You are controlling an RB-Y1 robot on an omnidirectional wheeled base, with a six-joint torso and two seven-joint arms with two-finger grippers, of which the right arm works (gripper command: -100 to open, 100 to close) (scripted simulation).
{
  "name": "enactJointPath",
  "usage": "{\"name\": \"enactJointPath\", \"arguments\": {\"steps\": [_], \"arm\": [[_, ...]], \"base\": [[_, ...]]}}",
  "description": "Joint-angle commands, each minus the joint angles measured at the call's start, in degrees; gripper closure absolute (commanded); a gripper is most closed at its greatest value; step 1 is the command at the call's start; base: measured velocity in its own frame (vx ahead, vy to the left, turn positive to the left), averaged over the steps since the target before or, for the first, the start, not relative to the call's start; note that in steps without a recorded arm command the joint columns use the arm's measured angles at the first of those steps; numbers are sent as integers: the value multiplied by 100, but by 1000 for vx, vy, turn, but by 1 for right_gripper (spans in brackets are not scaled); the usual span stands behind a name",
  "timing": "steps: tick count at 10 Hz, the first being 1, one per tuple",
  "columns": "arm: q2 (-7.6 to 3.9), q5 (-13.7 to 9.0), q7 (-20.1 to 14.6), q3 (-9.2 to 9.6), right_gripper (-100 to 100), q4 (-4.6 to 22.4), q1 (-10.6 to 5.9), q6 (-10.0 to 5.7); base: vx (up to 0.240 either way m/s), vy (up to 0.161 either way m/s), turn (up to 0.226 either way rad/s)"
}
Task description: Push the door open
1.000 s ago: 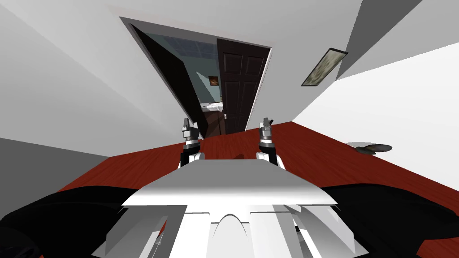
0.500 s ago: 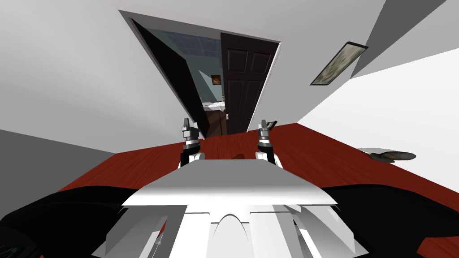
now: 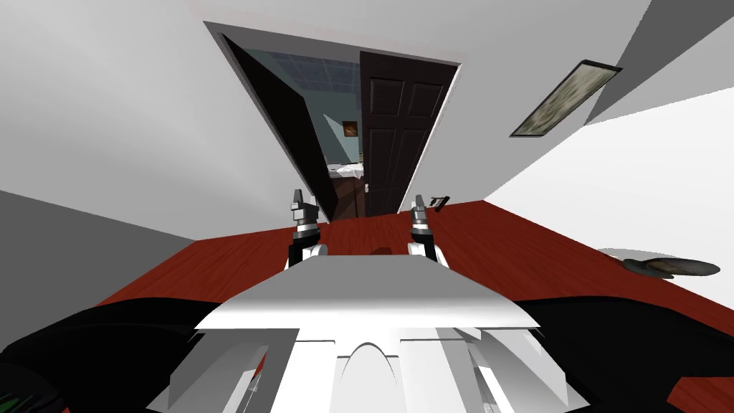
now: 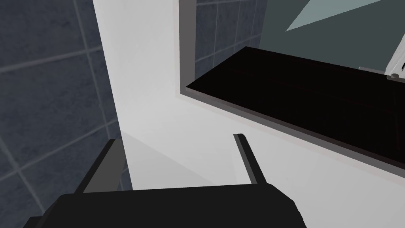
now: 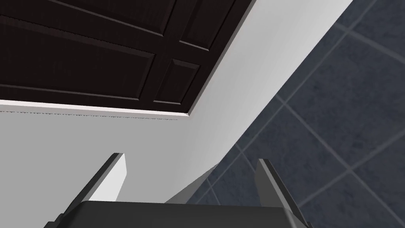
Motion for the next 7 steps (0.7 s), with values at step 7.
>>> {"name": "enactJointPath", "arguments": {"steps": [7], "arm": [[-115,-211,-84,-150,-100,1181,-426,-306]], "base": [[97,15,96]]}}
